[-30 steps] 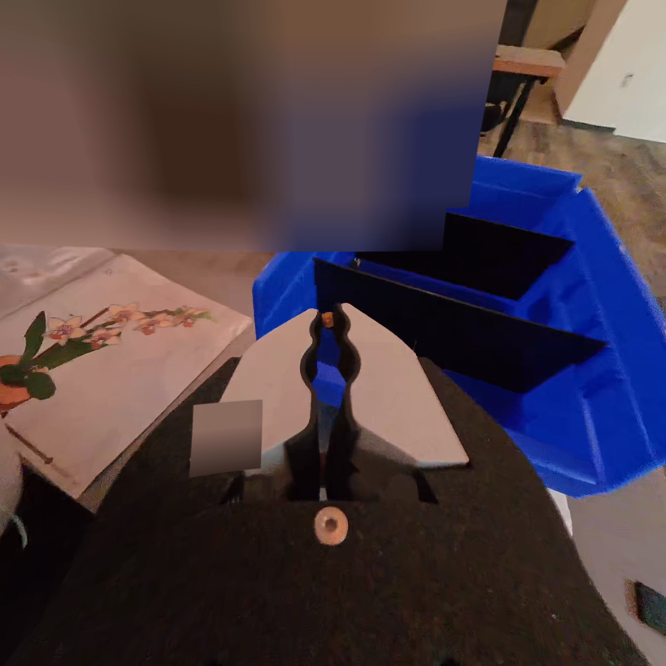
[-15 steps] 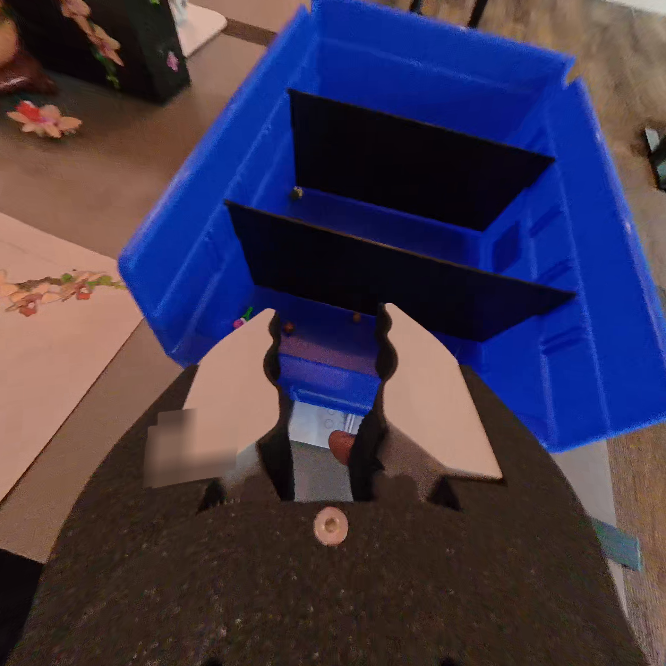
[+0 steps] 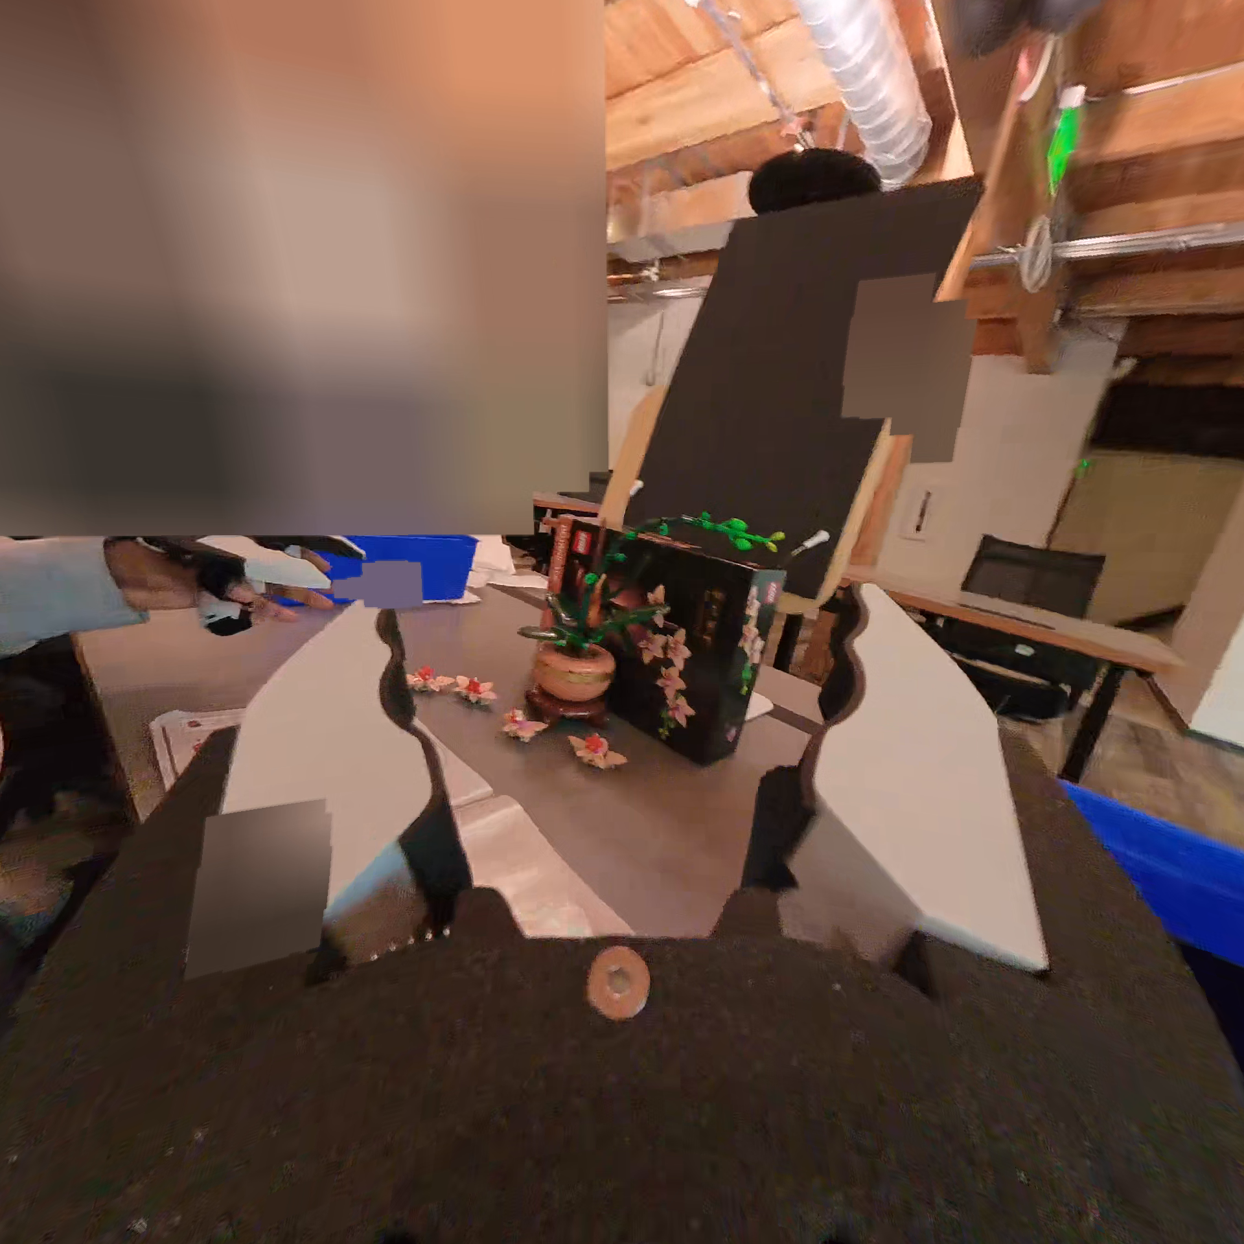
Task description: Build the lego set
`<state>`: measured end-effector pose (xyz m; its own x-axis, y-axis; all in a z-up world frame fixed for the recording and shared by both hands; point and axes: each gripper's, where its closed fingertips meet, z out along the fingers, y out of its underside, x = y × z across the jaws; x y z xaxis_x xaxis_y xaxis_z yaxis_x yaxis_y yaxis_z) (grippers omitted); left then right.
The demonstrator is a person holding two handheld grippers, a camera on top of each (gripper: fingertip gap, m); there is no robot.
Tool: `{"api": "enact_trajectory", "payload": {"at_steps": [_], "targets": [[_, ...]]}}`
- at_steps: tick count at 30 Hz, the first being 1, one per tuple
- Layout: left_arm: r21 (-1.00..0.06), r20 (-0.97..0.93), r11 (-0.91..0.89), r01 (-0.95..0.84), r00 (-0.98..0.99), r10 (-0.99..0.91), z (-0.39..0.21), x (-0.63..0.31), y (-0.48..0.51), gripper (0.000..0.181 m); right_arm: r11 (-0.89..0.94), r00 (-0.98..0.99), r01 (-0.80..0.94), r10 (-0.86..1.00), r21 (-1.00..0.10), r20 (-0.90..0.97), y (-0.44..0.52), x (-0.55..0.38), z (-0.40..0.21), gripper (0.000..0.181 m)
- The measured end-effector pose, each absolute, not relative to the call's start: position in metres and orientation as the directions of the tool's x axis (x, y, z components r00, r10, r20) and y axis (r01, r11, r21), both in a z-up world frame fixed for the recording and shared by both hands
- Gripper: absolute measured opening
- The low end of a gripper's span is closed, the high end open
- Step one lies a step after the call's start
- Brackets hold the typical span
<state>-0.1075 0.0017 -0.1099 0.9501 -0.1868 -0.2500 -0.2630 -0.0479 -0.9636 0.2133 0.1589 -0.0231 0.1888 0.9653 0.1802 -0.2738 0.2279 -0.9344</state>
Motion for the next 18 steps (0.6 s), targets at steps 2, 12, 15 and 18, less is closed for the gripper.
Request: {"api": "enact_trajectory", "payload": {"at_steps": [2, 12, 15, 18], "targets": [[-0.965, -0.237, -0.051, -0.257, 0.939, -0.247, -0.114, -0.1, 0.004, 0.089, 0.254, 0.169, -0.308, 0.963, -0.917, 0.21, 0.14, 0.194, -0.022, 0.119], [-0.955, -0.278, 0.147, -0.257, 0.95, -0.142, -0.127, -0.112, 0.014, 0.127, 0.298, 0.05, -0.322, 0.953, -0.898, 0.299, 0.132, 0.072, -0.052, 0.121], [-0.959, -0.243, 0.179, -0.219, 0.961, -0.131, -0.123, -0.12, 0.01, 0.117, 0.349, 0.044, -0.351, 0.933, -0.869, 0.357, 0.14, 0.049, -0.069, 0.082], [-0.946, -0.269, 0.205, -0.25, 0.961, -0.069, -0.124, -0.132, 0.007, 0.087, 0.339, 0.162, -0.409, 0.941, -0.848, 0.298, 0.164, 0.054, -0.076, 0.007]]}}
